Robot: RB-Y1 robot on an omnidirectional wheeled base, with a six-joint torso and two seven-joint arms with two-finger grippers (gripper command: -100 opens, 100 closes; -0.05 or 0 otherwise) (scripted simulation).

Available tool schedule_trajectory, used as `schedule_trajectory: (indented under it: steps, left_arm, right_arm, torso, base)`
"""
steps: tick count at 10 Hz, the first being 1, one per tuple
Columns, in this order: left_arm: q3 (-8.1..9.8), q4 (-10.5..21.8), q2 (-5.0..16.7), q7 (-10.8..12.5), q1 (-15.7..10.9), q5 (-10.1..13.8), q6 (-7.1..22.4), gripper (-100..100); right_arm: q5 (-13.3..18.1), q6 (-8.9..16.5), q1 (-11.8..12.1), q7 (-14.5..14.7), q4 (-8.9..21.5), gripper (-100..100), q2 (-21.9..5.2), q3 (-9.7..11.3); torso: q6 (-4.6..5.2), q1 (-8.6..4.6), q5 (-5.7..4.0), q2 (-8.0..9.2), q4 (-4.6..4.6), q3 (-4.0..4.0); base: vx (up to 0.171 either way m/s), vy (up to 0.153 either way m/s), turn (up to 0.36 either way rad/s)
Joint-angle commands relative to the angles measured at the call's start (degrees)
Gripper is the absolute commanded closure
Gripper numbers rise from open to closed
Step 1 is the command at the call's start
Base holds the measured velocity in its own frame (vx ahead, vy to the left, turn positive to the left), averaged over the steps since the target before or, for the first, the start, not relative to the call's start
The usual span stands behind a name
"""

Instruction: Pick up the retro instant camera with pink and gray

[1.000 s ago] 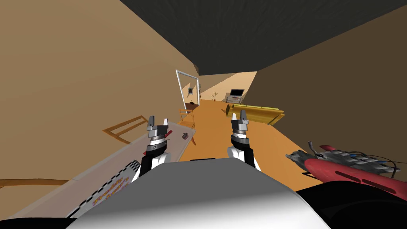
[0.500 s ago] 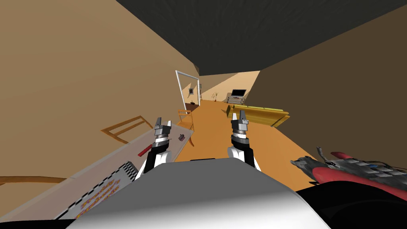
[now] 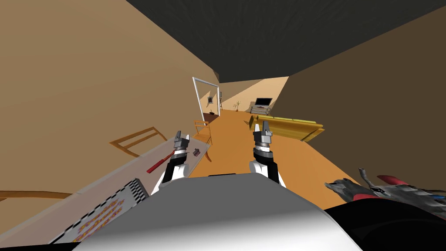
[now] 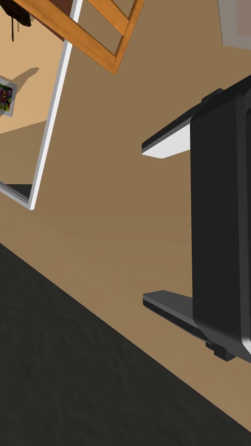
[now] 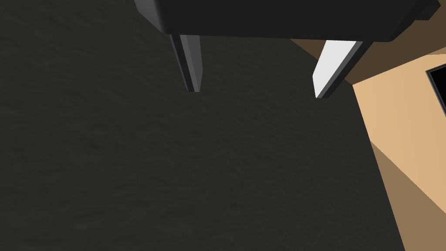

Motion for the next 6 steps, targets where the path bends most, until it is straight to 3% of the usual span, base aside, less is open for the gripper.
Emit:
schedule_trajectory:
  steps: [1, 6]
  left_arm:
    - [0.77, 2.9, 0.5, 0.5, -1.3, 0.6, 1.4, -100]
    - [2.07, 9.8, 1.2, 1.3, -4.2, 1.6, 3.5, -100]
  right_arm:
    - [0.0, 0.0, 0.0, 0.0, 0.0, 0, 0.0, 0.0]
    - [0.0, 0.0, 0.0, 0.0, 0.0, 0, 0.0, 0.0]
  torso:
    - [0.00, 0.00, 0.00, 0.00, 0.00, 0.00]
    - [-0.01, -0.01, 0.00, 0.00, 0.01, 0.01]
  base:
    - [0.051, -0.077, 0.059]
    - [0.055, -0.077, 0.051]
